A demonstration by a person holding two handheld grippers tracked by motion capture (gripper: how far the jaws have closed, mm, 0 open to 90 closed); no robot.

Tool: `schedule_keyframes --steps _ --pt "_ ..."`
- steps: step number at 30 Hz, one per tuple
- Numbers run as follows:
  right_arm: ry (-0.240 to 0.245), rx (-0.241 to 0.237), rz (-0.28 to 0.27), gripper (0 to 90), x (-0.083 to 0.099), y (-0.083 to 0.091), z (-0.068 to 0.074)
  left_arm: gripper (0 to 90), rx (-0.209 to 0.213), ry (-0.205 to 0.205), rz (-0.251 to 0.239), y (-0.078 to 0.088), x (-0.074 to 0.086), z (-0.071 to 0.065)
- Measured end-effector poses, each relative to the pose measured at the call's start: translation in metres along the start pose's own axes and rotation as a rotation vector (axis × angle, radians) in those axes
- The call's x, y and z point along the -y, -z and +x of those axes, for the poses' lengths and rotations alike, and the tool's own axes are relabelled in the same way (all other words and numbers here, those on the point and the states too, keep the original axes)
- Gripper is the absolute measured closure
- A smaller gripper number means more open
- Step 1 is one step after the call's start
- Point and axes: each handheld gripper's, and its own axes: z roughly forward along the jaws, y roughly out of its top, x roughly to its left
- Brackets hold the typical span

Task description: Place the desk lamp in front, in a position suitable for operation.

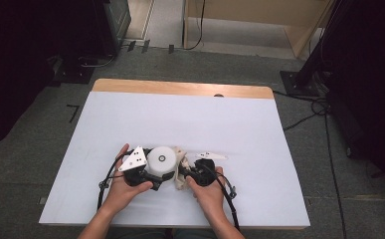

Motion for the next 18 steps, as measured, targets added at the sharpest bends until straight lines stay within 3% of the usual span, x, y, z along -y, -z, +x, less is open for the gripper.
schedule_keyframes --steps 7,10,14,18 --pt "-0.015 0.014 -0.015 78.2 -0.004 0.003 -0.009 0.0 -0.057 -0.002 0.005 0.009 -0.007 -0.005" --pt "-0.021 0.018 -0.021 78.2 -0.005 0.005 -0.011 0.0 -0.093 0.031 -0.004 0.012 -0.011 -0.011" --pt "-0.029 0.026 -0.031 78.2 -0.007 0.008 -0.015 0.0 -0.18 0.09 0.0 0.01 -0.011 -0.021" --pt "-0.037 0.032 -0.04 78.3 -0.009 0.011 -0.017 0.0 -0.3 0.136 -0.007 0.007 -0.012 -0.034"
